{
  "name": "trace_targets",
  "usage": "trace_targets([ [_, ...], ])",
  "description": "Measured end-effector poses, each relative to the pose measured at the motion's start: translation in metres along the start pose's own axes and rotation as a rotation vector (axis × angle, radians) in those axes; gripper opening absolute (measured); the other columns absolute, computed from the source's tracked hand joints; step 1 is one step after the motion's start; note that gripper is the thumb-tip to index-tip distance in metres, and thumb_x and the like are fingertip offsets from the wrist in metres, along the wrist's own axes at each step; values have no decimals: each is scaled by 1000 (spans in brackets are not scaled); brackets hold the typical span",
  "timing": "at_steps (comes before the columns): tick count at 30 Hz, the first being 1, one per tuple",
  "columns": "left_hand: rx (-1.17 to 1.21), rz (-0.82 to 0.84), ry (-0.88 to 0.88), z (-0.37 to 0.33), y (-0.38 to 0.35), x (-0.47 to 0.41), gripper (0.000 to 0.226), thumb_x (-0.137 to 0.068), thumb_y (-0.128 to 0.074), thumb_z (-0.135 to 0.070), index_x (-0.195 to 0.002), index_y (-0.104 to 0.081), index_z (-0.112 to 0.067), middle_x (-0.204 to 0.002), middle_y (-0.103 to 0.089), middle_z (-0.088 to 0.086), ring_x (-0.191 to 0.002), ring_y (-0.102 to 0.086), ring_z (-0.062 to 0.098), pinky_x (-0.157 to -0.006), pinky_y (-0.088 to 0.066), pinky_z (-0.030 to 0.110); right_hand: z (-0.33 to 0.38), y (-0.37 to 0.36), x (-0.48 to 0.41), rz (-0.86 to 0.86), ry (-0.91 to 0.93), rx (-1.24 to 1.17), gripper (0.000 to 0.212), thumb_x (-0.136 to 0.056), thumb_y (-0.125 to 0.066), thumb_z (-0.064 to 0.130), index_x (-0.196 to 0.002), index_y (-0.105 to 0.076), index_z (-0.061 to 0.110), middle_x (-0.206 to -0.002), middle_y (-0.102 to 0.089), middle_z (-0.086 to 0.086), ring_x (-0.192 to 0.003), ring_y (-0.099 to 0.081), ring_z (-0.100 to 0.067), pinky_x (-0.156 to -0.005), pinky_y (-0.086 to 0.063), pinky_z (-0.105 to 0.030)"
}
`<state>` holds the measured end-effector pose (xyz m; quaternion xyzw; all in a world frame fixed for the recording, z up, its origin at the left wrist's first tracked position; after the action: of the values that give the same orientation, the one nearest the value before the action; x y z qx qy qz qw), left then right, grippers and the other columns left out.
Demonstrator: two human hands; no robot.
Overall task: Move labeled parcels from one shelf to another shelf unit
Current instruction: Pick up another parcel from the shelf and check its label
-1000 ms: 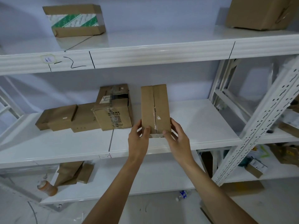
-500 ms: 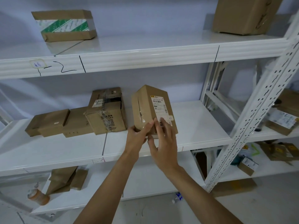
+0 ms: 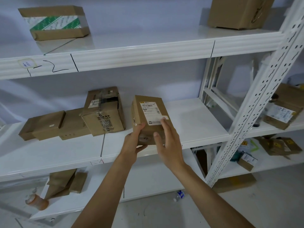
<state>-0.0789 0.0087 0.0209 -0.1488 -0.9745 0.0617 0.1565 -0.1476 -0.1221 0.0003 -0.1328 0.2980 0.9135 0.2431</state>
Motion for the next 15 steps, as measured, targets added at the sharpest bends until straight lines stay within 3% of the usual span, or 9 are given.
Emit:
trace_targets([
  [2,64,1,21,-3,4,1,26,-93,-66,-47,-107,-71,-26,-88,-82,1,-105,-71,23,-105,-55,48,-6,14,-9,-94,-128,-70,57,-105,-44,44,-157,-35,22,-161,-40,2,-147,-36,-14,-117,-34,-34],
  [3,102,1,32,-3,7,1,22,-94,-65,-45,-107,-68,-28,-96,-79,4,-106,-69,23,-107,-54,50,-9,20,-14,-115,-225,-118,56,-106,-45,43,-157,-37,21,-160,-42,2,-147,-38,-16,-119,-34,-37],
  [6,206,11,53,-4,12,1,19,-97,-64,-42,-111,-64,-29,-118,-67,9,-110,-66,26,-107,-52,54,-17,34,-27,-14,-453,-305,57,-105,-46,49,-156,-41,24,-158,-45,8,-145,-42,-11,-119,-32,-33],
  [8,243,27,51,-5,13,1,22,-97,-63,-42,-114,-63,-27,-122,-65,11,-111,-66,27,-106,-53,55,-15,38,-35,112,-532,-396,51,-104,-41,55,-147,-50,29,-151,-53,8,-137,-49,-12,-117,-35,-35],
  [12,242,63,39,-5,6,2,31,-97,-63,-43,-121,-63,-24,-125,-66,12,-115,-66,28,-106,-53,55,-8,40,-43,227,-621,-567,29,-105,-37,59,-114,-60,42,-111,-66,13,-109,-62,-12,-105,-47,-40],
  [15,215,75,10,-6,3,4,35,-98,-61,-44,-127,-61,-24,-126,-65,12,-119,-65,28,-107,-53,55,-9,40,-42,250,-651,-636,26,-101,-42,64,-104,-61,47,-114,-67,8,-111,-63,-16,-108,-49,-48],
])
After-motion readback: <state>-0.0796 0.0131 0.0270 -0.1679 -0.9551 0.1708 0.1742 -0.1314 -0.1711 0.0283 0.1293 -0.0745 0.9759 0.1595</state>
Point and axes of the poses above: each hand's wrist, its own x-axis away from the middle knuckle, its own y-axis out of the back of the hand, z = x × y, the point moved 2 cm from there along -x, towards the middle knuckle
